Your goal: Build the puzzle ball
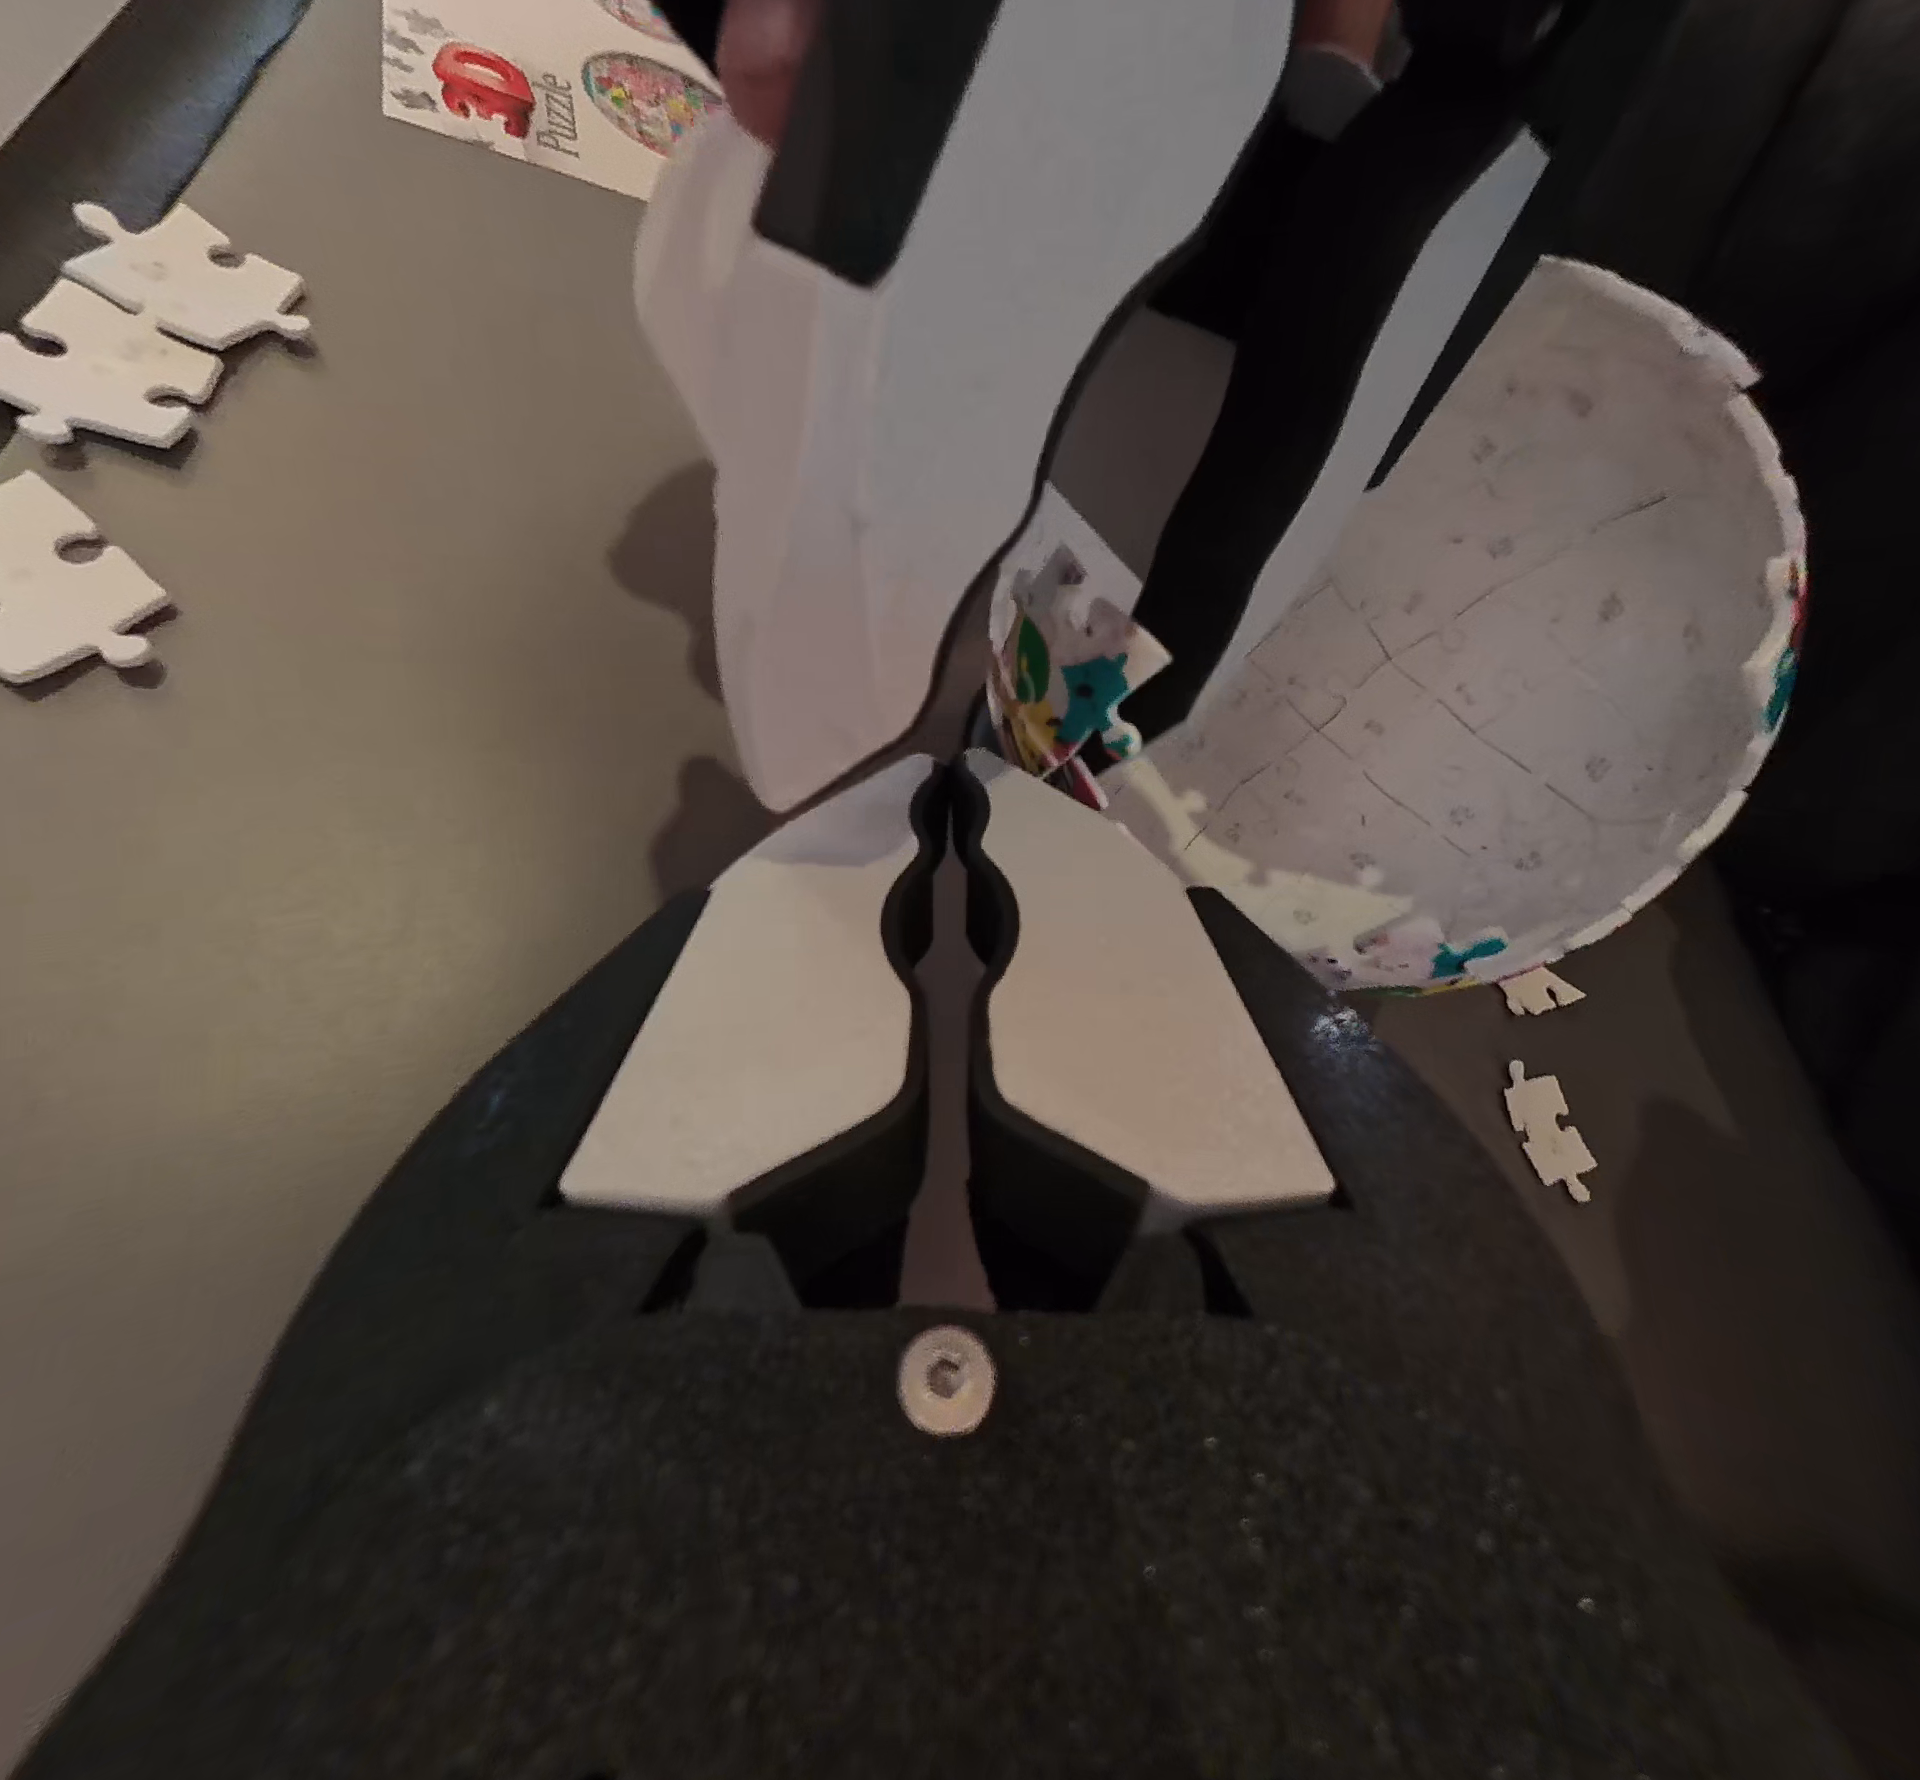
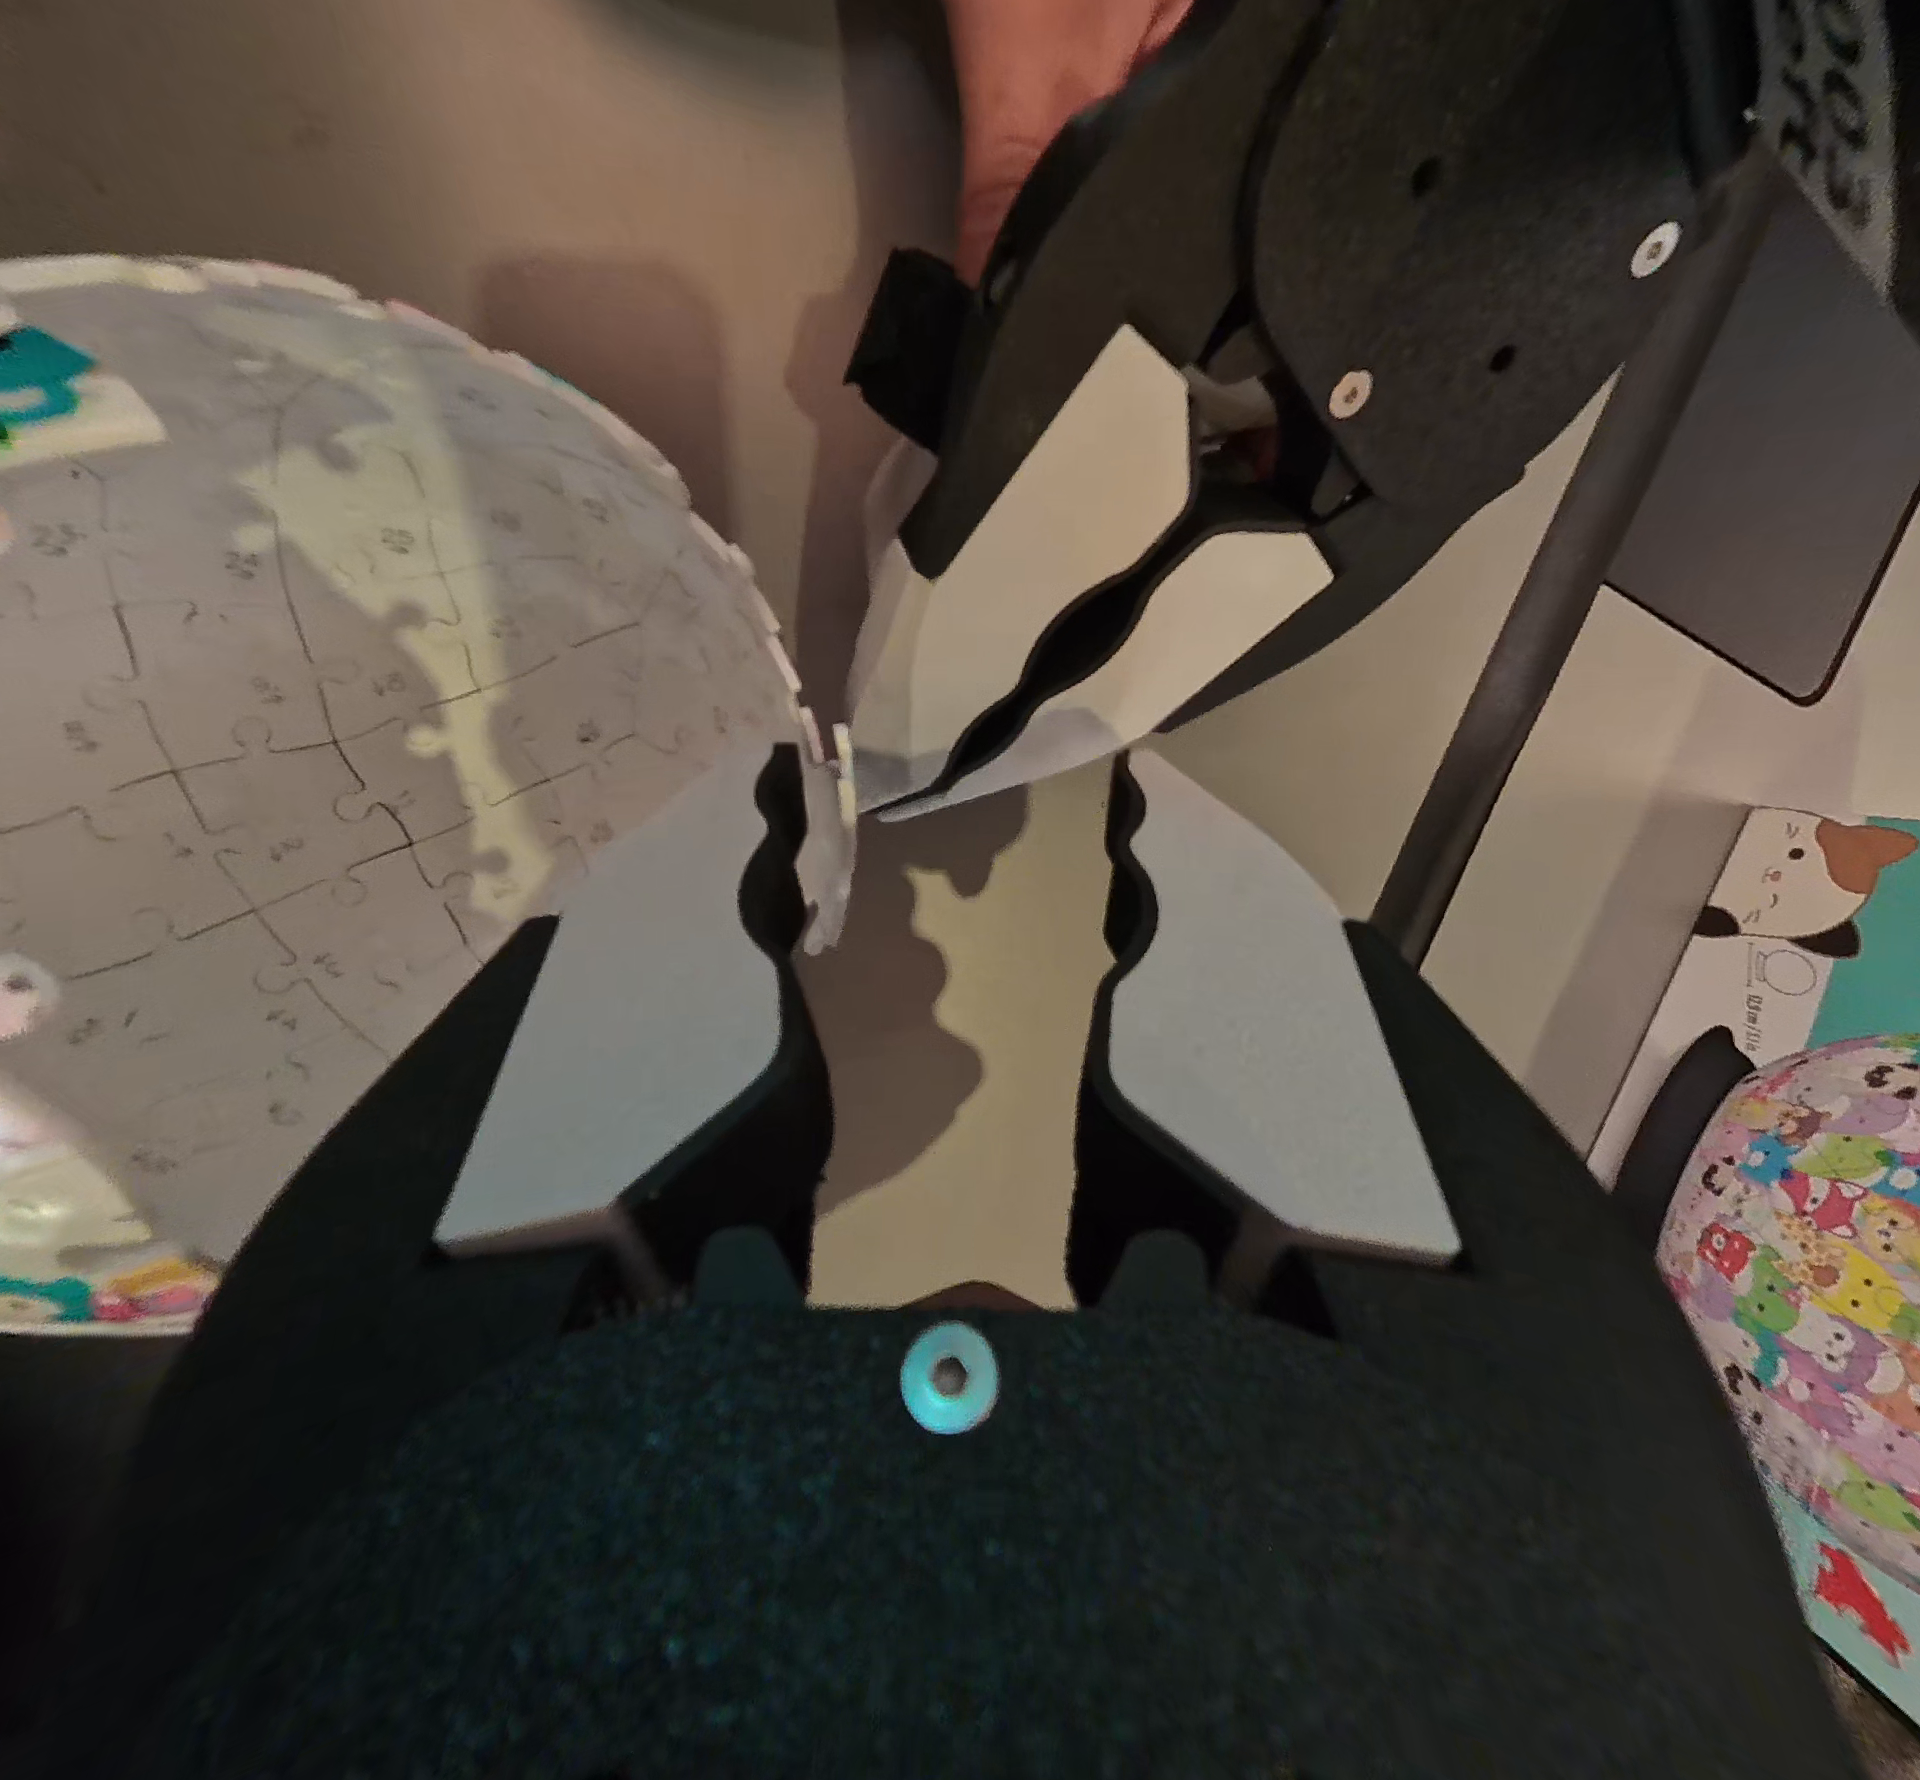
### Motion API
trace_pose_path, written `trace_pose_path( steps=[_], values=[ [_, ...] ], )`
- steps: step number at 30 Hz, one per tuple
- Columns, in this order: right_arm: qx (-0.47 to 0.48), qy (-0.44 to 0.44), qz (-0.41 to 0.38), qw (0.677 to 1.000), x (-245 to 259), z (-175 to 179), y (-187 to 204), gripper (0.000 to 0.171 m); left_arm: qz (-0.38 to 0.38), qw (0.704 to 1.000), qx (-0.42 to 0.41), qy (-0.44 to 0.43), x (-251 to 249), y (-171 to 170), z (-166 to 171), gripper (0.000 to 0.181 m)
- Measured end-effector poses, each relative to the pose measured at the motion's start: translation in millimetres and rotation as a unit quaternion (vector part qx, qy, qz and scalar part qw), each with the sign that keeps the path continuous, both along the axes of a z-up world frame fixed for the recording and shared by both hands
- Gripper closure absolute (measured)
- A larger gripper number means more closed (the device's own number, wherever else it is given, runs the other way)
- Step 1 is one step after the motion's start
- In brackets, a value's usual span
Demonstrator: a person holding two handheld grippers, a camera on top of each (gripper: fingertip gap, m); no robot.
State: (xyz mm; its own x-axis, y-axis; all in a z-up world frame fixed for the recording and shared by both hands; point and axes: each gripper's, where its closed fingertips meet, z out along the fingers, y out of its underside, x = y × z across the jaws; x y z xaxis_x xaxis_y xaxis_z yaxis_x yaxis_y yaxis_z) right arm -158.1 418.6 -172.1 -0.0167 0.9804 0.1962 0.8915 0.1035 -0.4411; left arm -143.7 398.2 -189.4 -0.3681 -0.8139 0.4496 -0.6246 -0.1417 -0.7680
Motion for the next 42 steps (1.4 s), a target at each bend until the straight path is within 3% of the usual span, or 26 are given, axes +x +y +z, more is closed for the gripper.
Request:
trace_pose_path(
  steps=[34,42],
  values=[
    [-0.003,0.000,-0.004,1.000,0.6,-1.6,0.4,0.116,-0.007,1.000,0.020,0.001,1.4,-4.7,-2.7,0.181],
    [-0.003,-0.003,0.004,1.000,-1.6,-7.2,-3.6,0.102,-0.004,1.000,0.008,0.002,-6.2,-2.9,-1.3,0.181]
  ],
)
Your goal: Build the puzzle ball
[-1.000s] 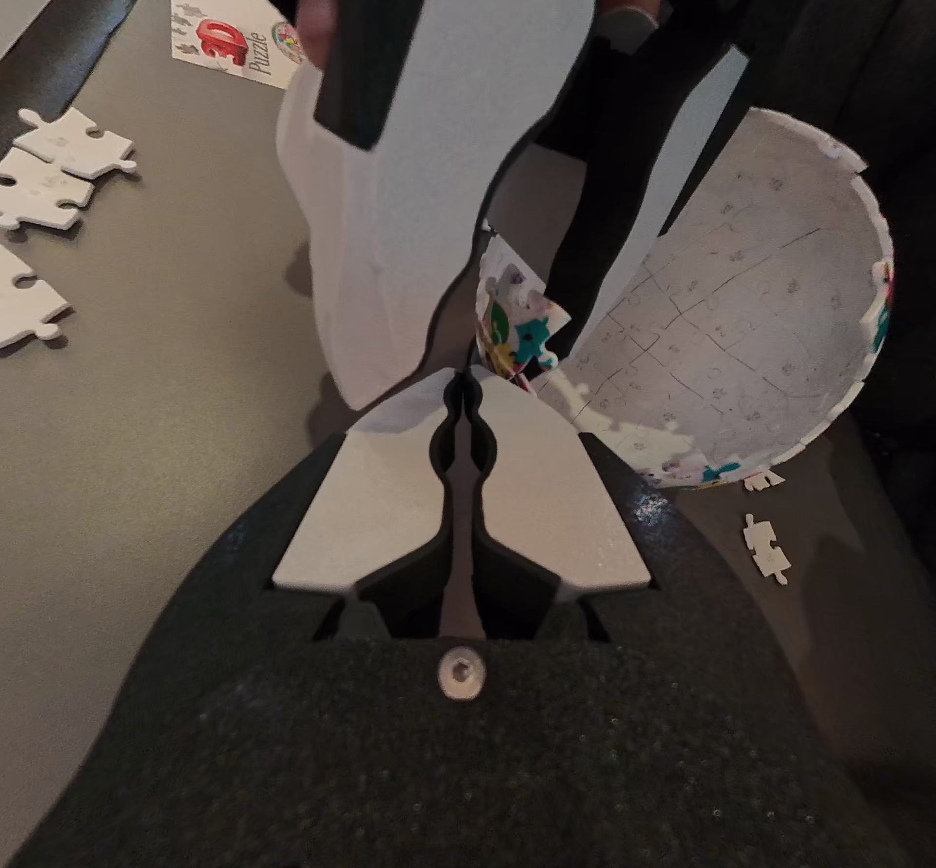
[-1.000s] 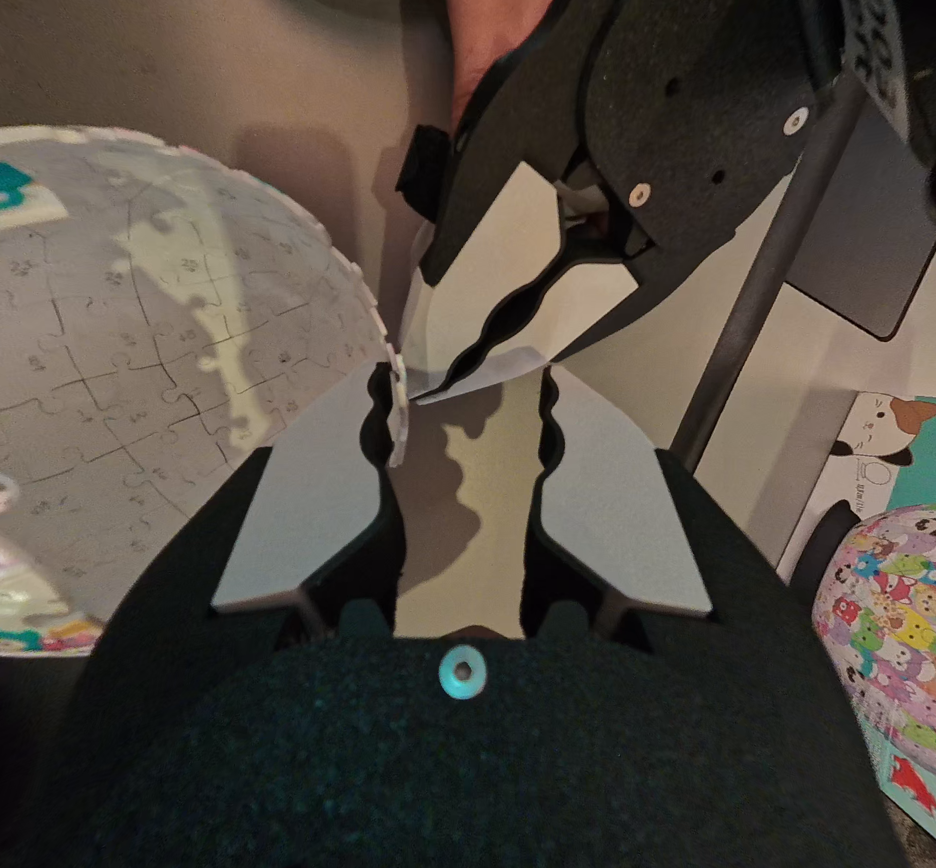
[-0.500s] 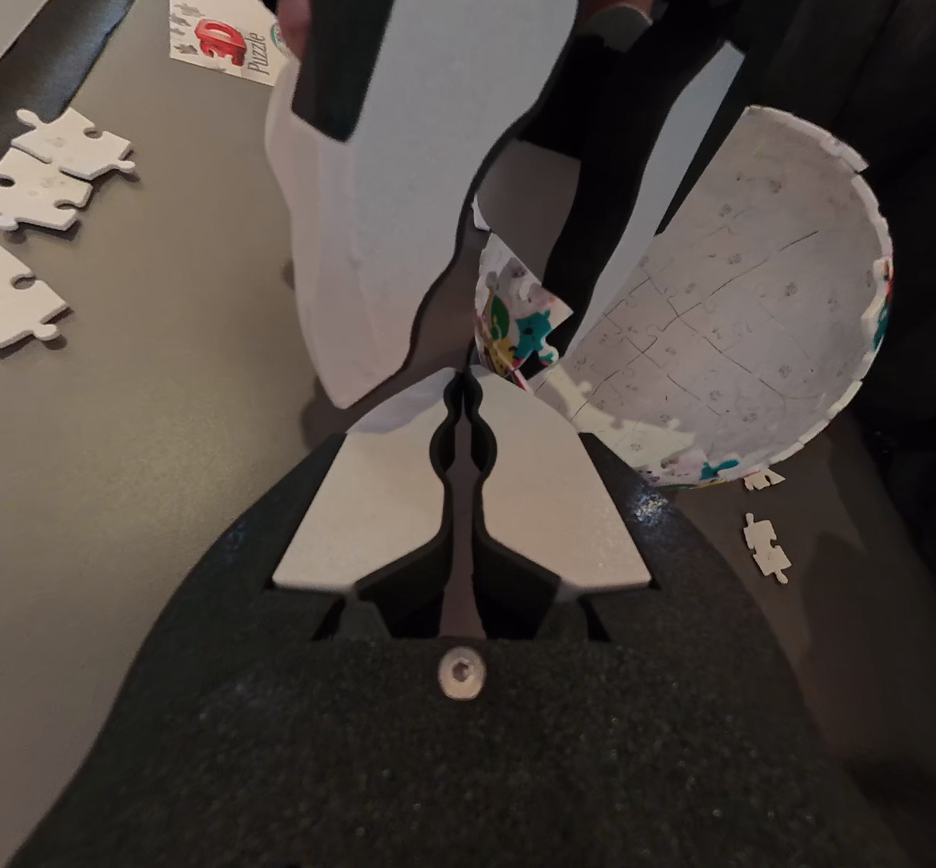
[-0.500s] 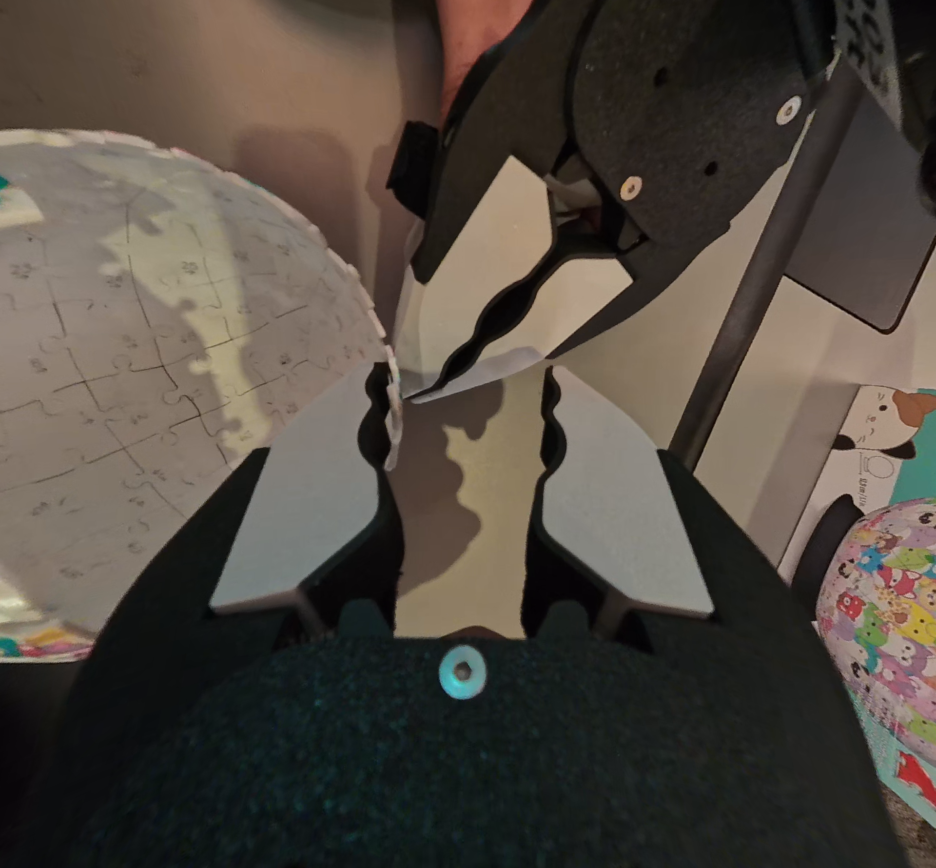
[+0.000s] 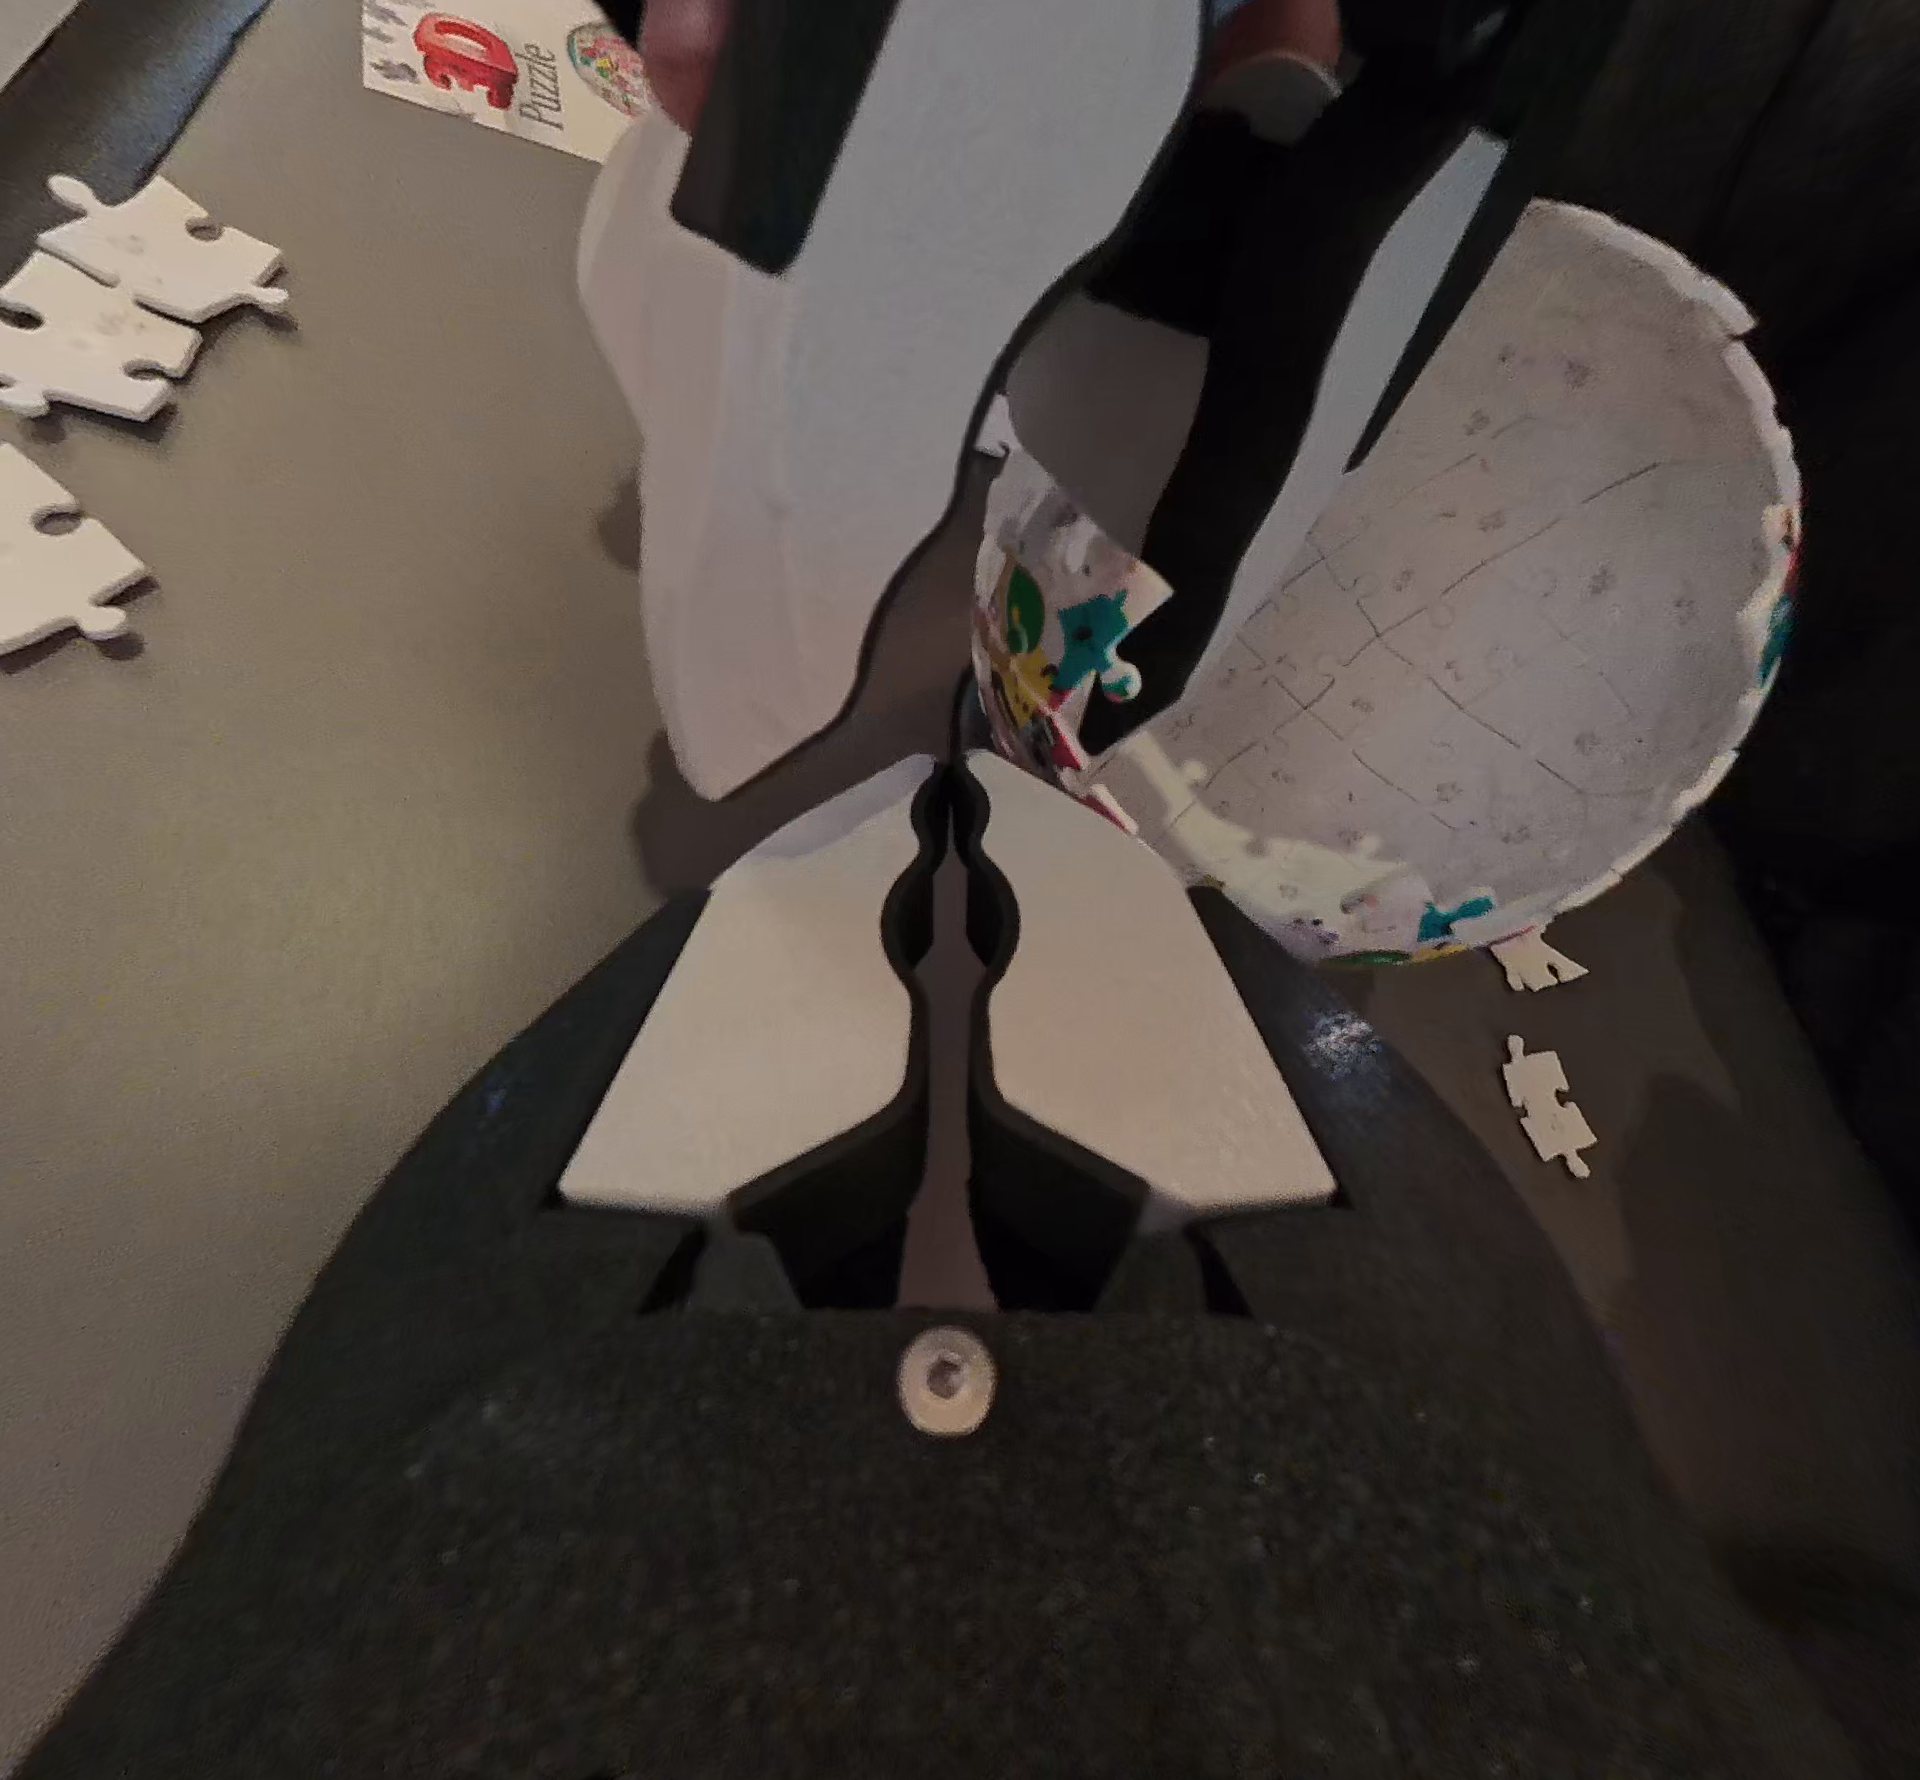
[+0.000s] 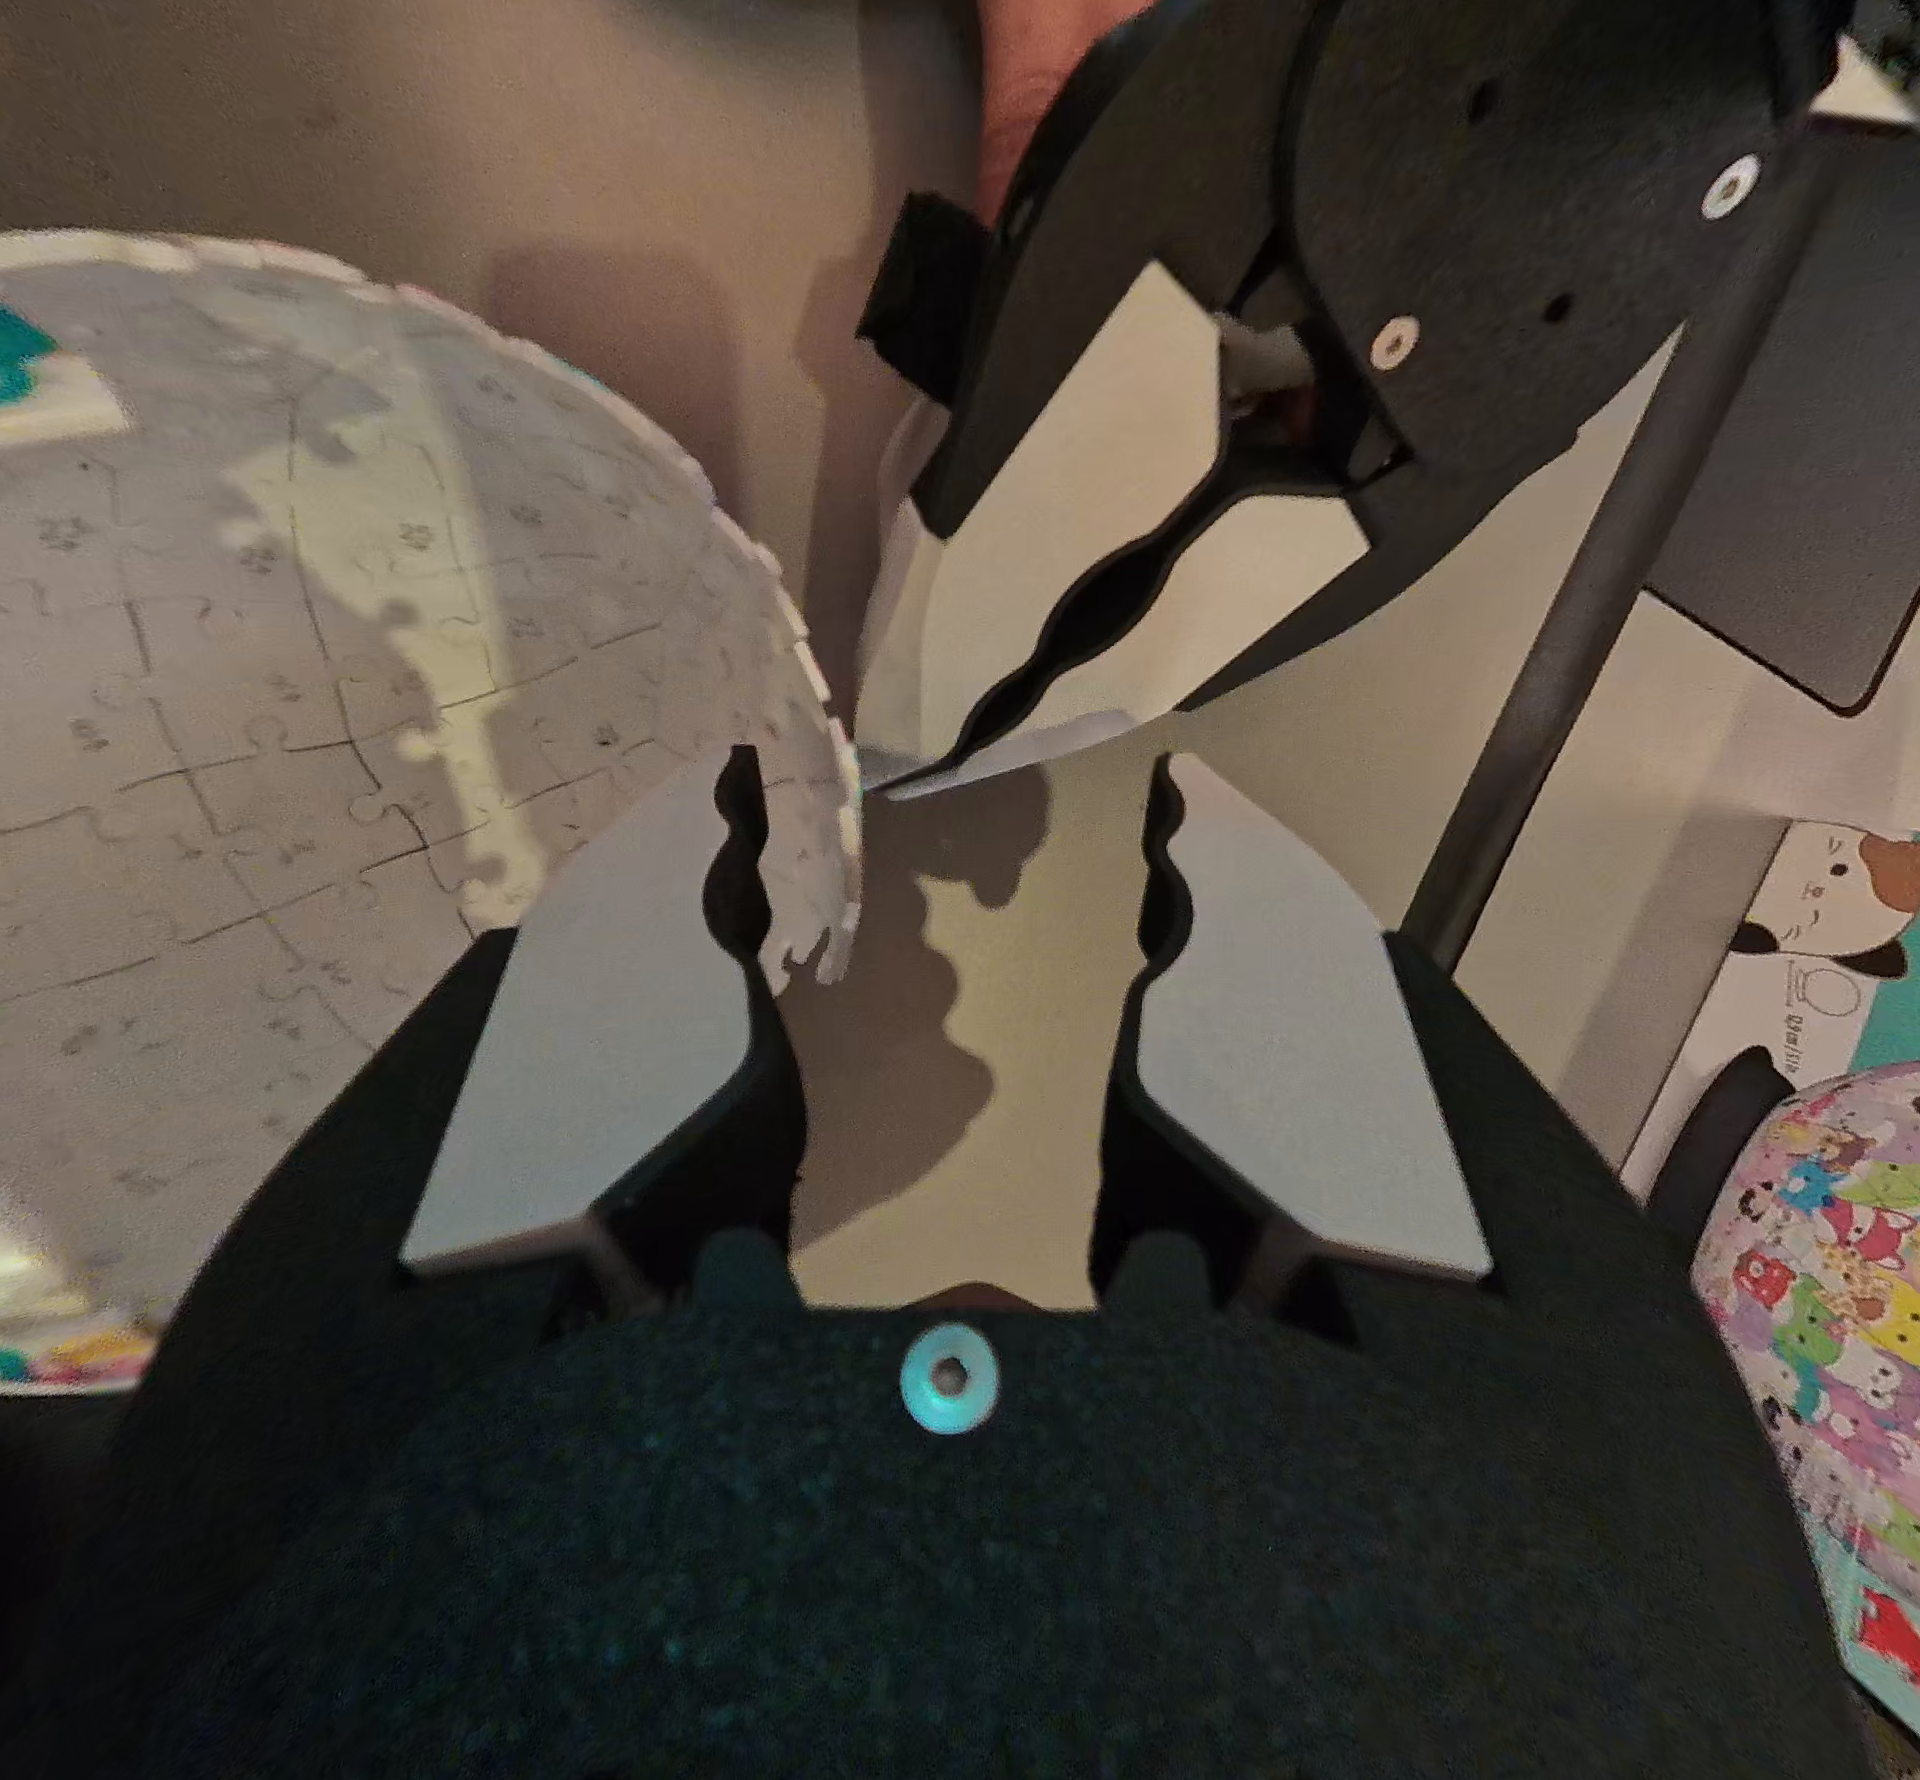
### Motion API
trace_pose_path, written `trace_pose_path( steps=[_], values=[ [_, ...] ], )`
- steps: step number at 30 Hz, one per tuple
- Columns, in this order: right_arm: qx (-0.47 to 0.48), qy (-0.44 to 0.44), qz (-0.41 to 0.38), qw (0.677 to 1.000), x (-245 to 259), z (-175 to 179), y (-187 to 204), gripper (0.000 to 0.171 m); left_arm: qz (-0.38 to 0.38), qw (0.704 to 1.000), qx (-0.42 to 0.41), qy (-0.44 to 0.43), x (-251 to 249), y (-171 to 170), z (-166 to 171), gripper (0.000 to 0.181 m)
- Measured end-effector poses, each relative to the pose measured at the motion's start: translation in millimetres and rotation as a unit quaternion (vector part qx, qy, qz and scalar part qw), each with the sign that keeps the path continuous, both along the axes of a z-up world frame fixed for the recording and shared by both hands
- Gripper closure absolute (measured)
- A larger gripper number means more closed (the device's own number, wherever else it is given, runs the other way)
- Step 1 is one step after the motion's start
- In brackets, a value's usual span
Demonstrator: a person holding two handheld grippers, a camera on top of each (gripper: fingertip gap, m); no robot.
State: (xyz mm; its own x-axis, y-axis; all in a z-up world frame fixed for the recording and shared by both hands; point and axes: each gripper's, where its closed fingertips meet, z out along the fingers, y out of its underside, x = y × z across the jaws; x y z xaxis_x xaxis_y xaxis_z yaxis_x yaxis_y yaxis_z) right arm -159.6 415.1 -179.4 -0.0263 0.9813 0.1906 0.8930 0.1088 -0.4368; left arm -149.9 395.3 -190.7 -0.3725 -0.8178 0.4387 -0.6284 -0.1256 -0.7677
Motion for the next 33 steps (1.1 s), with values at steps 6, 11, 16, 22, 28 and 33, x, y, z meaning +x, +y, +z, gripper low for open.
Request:
trace_pose_path(
  steps=[6,11,16,22,28,33],
  values=[
    [-0.006,-0.023,0.002,1.000,-4.0,-12.2,-1.5,0.100,-0.012,1.000,0.010,0.011,-1.5,-4.3,-4.4,0.181],
    [0.012,-0.045,0.002,0.999,-4.1,-14.9,0.2,0.099,-0.020,0.999,0.017,0.023,-2.5,-7.2,-8.7,0.181],
    [0.021,-0.053,0.002,0.998,-5.2,-13.8,0.6,0.101,-0.021,0.999,0.009,0.049,-6.6,-7.5,-14.7,0.181],
    [0.020,-0.044,-0.004,0.999,-5.1,-11.0,2.8,0.103,-0.033,0.997,0.000,0.073,-9.4,-10.6,-20.2,0.181],
    [0.018,-0.040,0.004,0.999,-7.3,-10.3,-0.7,0.103,-0.034,0.997,0.004,0.076,-9.4,-11.2,-21.5,0.181],
    [0.021,-0.045,0.000,0.999,-7.0,-12.4,1.4,0.103,-0.036,0.996,0.009,0.076,-9.7,-11.9,-22.0,0.181]
  ],
)
